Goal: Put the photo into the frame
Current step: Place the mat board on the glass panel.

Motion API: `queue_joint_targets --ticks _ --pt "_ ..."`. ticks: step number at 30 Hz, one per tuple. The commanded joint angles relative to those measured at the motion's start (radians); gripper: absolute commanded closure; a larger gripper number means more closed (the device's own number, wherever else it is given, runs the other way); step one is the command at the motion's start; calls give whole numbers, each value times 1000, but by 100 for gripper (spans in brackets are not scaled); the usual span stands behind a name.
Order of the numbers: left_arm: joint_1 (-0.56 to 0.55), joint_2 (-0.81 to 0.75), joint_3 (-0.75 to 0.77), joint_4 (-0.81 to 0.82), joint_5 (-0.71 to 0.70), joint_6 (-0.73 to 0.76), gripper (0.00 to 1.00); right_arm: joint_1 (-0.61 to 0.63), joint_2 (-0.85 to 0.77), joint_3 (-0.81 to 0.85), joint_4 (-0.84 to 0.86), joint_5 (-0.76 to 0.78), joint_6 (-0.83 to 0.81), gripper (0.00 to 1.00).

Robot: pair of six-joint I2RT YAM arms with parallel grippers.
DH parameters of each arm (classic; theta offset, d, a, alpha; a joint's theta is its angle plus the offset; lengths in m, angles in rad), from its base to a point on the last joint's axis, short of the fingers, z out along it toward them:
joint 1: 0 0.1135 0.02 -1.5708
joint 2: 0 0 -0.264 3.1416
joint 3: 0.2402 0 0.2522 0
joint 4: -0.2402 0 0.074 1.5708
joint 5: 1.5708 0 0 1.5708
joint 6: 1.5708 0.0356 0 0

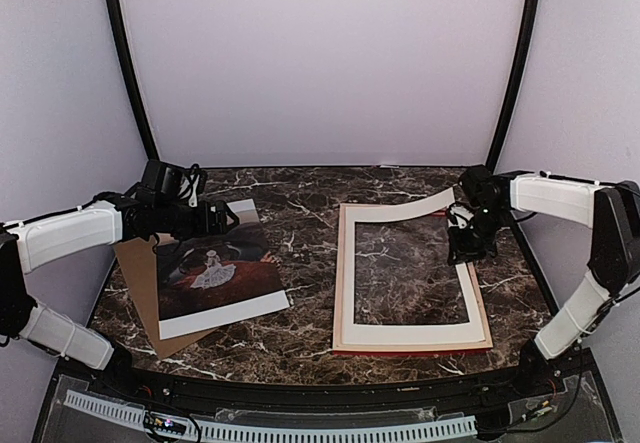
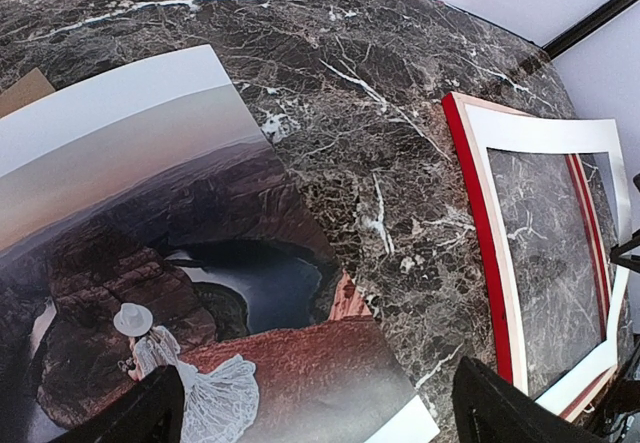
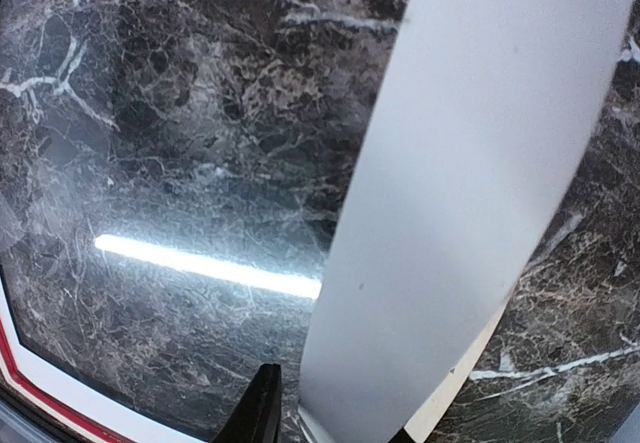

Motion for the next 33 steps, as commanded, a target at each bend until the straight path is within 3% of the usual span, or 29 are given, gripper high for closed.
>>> queue_joint_targets --ticks 1,17,25,33 --pt "-5 -3 25 -18 0 4 4 6 -90 -63 47 -16 50 78" --pt "-6 -23 8 -14 4 -2 4 -56 -229 -182 172 -149 95 83" --pt "-8 -31 2 -14 4 -6 4 -87 -190 -156 149 -167 68 98" --pt "-8 -30 -3 -9 7 -8 4 -88 -124 -108 112 -167 46 97"
